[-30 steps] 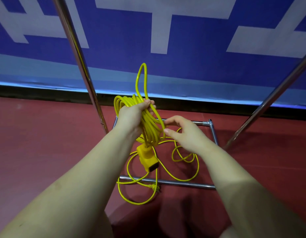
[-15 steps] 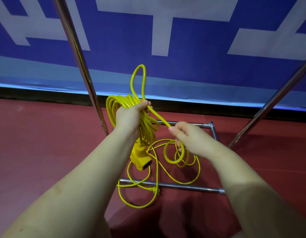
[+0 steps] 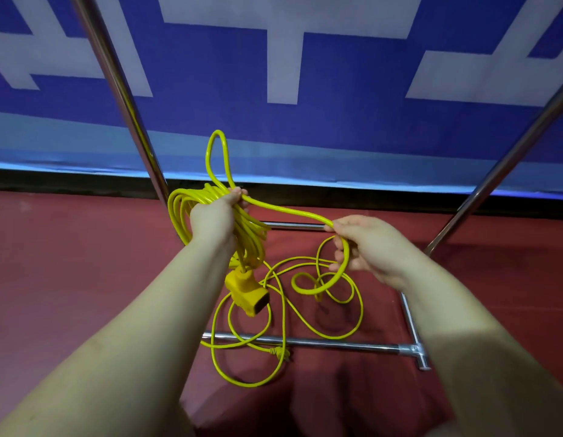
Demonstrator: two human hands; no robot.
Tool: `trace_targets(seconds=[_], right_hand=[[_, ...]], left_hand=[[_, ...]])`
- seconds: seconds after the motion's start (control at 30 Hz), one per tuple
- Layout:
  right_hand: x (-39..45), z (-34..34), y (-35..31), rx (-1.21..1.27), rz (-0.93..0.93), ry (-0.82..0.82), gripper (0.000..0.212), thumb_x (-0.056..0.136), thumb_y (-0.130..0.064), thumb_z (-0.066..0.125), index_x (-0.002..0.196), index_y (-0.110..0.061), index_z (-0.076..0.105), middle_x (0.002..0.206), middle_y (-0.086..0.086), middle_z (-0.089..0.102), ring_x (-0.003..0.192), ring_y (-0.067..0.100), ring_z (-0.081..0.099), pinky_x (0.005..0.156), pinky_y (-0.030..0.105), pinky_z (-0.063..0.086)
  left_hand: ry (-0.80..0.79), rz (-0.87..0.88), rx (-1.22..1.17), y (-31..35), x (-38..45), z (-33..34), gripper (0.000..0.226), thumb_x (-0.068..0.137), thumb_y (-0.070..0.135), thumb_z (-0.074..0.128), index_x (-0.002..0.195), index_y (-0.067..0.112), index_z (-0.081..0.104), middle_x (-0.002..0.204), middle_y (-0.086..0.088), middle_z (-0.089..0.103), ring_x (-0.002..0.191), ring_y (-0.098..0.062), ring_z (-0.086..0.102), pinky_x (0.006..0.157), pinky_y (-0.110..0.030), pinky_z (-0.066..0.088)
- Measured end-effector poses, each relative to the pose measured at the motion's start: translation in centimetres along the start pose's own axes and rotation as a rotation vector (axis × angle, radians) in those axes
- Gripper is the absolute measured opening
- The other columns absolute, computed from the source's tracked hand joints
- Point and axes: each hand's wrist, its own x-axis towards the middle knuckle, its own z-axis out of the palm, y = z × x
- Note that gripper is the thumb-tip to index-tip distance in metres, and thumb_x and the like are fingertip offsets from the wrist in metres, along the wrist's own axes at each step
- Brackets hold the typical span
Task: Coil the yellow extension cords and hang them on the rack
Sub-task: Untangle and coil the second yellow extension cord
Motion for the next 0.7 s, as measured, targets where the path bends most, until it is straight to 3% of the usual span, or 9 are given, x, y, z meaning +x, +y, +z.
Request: trace_targets(seconds=[0.1, 0.2, 0.33, 0.5, 0.7], right_hand=[[-1.0, -0.7, -1.0, 0.208, 0.080, -0.235, 0.021, 0.092, -0.004, 0.045, 0.095, -0.003, 0.065, 0.065, 0.004, 0.054, 0.054, 0.013, 0.052, 0.055, 0.029, 0.055], [-1.5, -1.0, -1.4, 0.240, 0.020, -0.271, 0.019, 0.084, -0.004, 0.052, 0.097, -0.005, 0.066, 0.068, 0.000, 0.059, 0.057, 0.009, 0.057, 0.057, 0.028, 0.057], [-0.9, -0.8, -1.1, 0.135, -0.106, 0.011, 0.013, 0.085, -0.005, 0.060, 0.095, -0.007, 0.068, 0.070, 0.000, 0.060, 0.053, 0.002, 0.056, 0.052, 0.022, 0.055], [0.5, -1.7, -0.4, -0.246, -0.363, 0.515, 0.008, 0.079, -0.017, 0.073, 0.077, -0.012, 0.068, 0.055, -0.005, 0.048, 0.041, -0.001, 0.043, 0.044, 0.008, 0.036], [1.3, -2.4, 0.0, -0.428, -0.552, 0.786, 0.019, 0.080, -0.022, 0.070, 0.073, -0.014, 0.055, 0.066, 0.001, 0.053, 0.062, 0.015, 0.047, 0.058, 0.024, 0.032]], left_hand=[[0.042, 0.000, -0.002, 0.2, 0.8, -0.4, 0.015, 0.085, 0.003, 0.065, 0.070, 0.005, 0.066, 0.057, 0.002, 0.069, 0.060, -0.015, 0.063, 0.069, -0.031, 0.056], [0.026, 0.014, 0.066, 0.0, 0.9, -0.5, 0.012, 0.086, 0.004, 0.065, 0.074, 0.006, 0.067, 0.061, 0.003, 0.070, 0.059, -0.013, 0.064, 0.073, -0.034, 0.056], [0.019, -0.008, 0.139, -0.3, 0.6, -0.6, 0.007, 0.086, 0.006, 0.066, 0.079, 0.004, 0.067, 0.064, -0.002, 0.068, 0.049, -0.006, 0.064, 0.051, -0.025, 0.053], [-0.135, -0.108, 0.312, -0.9, -0.4, -0.5, 0.013, 0.087, 0.010, 0.066, 0.078, 0.001, 0.064, 0.050, -0.002, 0.065, 0.043, -0.009, 0.061, 0.048, -0.024, 0.053], [-0.323, -0.098, 0.400, -1.1, -2.2, -0.2, 0.014, 0.087, 0.005, 0.064, 0.073, 0.004, 0.064, 0.053, -0.001, 0.065, 0.045, -0.008, 0.062, 0.043, -0.020, 0.050]])
